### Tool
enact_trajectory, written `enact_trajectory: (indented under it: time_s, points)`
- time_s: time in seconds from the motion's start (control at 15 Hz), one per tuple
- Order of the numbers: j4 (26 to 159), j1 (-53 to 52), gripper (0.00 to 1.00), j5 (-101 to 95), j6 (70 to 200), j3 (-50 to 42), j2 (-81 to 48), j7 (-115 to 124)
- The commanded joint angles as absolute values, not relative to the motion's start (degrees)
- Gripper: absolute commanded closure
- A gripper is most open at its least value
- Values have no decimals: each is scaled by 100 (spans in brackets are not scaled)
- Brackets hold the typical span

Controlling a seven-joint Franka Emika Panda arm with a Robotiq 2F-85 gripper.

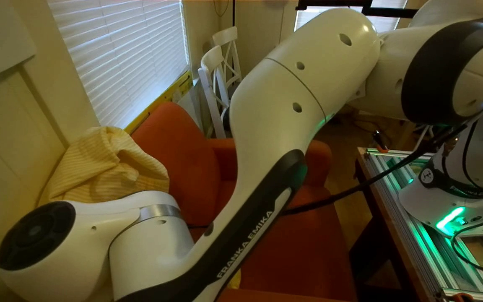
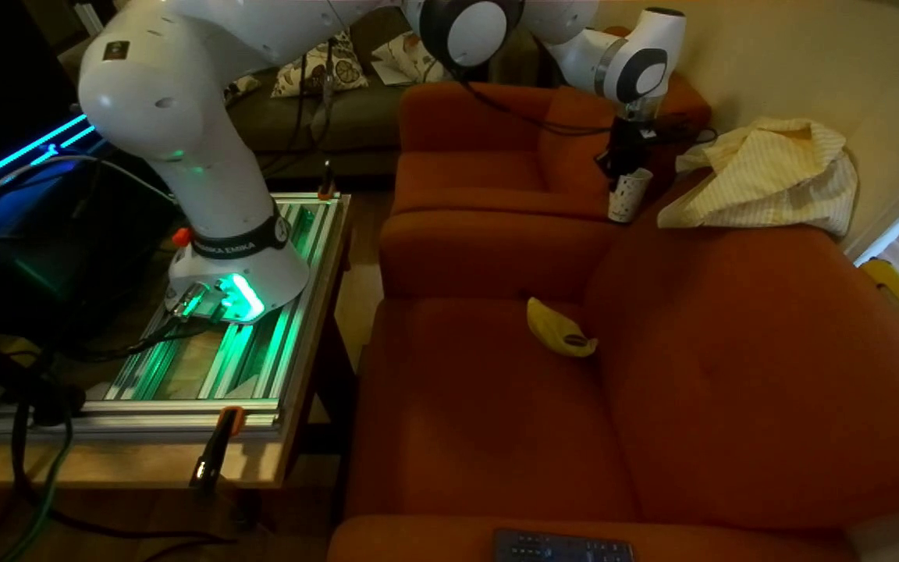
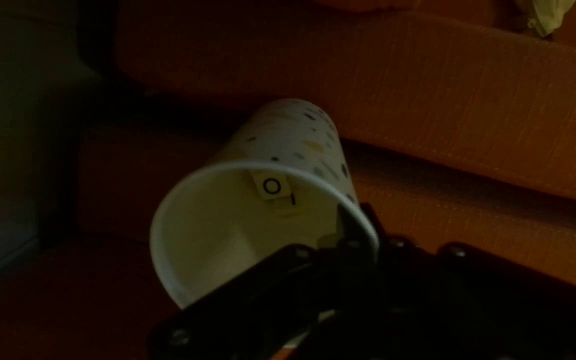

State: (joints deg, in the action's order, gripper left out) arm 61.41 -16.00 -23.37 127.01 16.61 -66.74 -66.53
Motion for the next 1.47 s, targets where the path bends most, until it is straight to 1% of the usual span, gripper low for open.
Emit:
enact_trajectory:
  time_s: [0.0,0.07,0.13,0.2,0.8,1.4]
  points:
    - [6534,-1453,98,-2224,12777,1800,-6513,-6650]
    - [6544,-1441,99,-2230,12776,1810,-6512,-6641]
    - [6551,-1432,97,-2238,12782,1819,-6511,-6628]
    - [6554,-1432,73,-2249,12777,1818,-6510,-6610]
    - [6715,-1425,73,-2263,12769,1792,-6388,-6471]
    - [7177,-1364,73,-2265,12892,1715,-6164,-5287]
